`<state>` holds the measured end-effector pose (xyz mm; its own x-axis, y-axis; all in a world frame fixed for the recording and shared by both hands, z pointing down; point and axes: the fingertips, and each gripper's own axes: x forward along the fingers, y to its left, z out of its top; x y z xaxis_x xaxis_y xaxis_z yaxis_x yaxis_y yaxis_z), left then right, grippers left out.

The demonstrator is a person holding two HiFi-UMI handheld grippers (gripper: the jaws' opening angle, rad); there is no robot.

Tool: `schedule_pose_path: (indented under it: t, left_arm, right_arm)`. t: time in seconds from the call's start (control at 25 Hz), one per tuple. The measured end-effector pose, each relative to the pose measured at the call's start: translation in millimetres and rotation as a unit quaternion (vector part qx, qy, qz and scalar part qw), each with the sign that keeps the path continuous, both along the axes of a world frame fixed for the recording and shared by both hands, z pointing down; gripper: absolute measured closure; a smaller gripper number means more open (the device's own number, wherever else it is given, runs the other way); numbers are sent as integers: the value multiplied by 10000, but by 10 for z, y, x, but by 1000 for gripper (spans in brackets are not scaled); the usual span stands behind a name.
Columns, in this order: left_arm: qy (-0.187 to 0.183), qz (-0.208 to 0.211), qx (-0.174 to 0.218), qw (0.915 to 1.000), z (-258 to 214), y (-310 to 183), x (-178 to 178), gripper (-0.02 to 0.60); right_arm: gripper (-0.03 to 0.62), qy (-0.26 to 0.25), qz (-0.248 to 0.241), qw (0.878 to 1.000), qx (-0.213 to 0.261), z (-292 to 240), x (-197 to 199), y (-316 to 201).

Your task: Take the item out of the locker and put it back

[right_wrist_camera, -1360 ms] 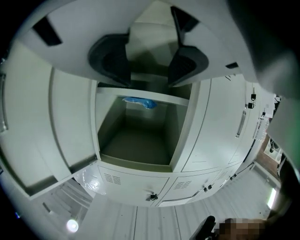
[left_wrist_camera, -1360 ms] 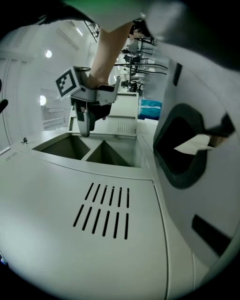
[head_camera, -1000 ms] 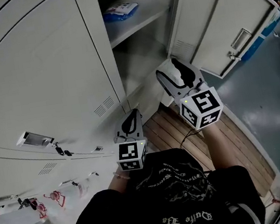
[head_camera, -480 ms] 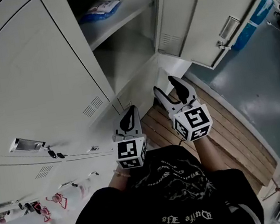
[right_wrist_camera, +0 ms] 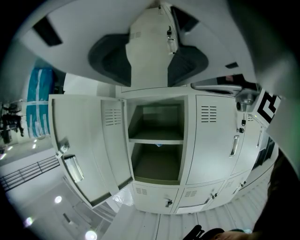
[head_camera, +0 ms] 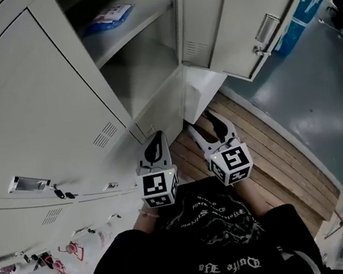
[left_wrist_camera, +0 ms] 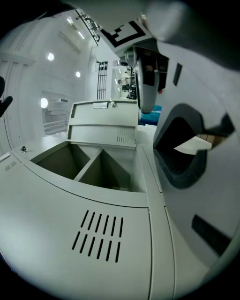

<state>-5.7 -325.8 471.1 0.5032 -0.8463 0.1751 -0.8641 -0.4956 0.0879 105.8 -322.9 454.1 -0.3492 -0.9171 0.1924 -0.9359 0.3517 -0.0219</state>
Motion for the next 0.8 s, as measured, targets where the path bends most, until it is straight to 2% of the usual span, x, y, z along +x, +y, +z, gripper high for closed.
schedule_pose_path:
  t: [0.12,0.52,0.8]
  left_arm:
    - [-22,-31,7,10000,0,2,-5,575]
    - [-101,-69,-44,9999,54,17,-69,575]
    - [-121,25,-16,9999,54,-9,-74,575]
  right_arm:
    - [356,-29,23,9999,-122,87,4,27]
    - [510,-199,91,9995,-225,178,-1,110]
    - [582,-188,108,9995,-238,190,-70,77]
